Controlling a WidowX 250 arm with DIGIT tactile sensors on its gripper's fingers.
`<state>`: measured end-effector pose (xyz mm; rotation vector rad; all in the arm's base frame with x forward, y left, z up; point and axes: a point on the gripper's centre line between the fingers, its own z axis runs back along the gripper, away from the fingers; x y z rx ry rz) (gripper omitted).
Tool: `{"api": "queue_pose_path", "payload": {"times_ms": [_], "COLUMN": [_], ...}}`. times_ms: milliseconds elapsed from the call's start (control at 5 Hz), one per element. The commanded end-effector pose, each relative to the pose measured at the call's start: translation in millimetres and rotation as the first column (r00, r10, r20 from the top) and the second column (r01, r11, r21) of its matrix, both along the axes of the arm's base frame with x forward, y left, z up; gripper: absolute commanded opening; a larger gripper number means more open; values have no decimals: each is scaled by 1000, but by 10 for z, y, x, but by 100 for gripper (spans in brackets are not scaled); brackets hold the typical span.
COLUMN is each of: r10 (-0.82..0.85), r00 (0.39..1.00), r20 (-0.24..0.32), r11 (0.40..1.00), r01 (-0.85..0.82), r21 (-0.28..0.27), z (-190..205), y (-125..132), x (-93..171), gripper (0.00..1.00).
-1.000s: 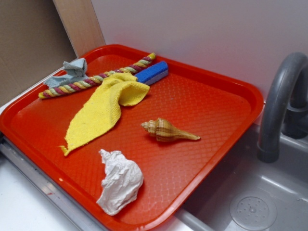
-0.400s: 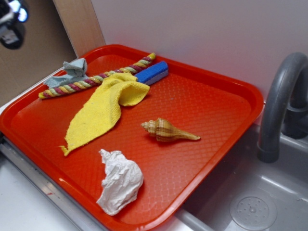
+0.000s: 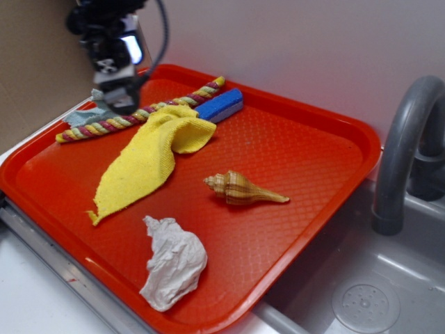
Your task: Grab the shell.
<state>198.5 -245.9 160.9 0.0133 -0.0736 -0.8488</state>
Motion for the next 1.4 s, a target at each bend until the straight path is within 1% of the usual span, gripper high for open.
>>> {"api": "queue_pose_path", "payload": {"times_ms": [0,200,400,600,800,1000,1200], "r10": [-117,-163,-197,-228,-231,-203,-171], "r00": [991,979,966,953,948,953,963], "r20": [-64,-124,-169,-202,-218,-227,-210], "r11": [993,985,979,971,969,964,969], "r01": [118,169,203,238,244,235,202], "r21": [8,36,19,26,35,127,140], "z": [-352,-672,-905,-1090,-1198,-1277,-1218], "y": [-422,-523,-599,-677,-801,-838,-751], "x": [84,82,69,52,40,18,-39], "gripper": [100,100,100,100,100,0,0]}}
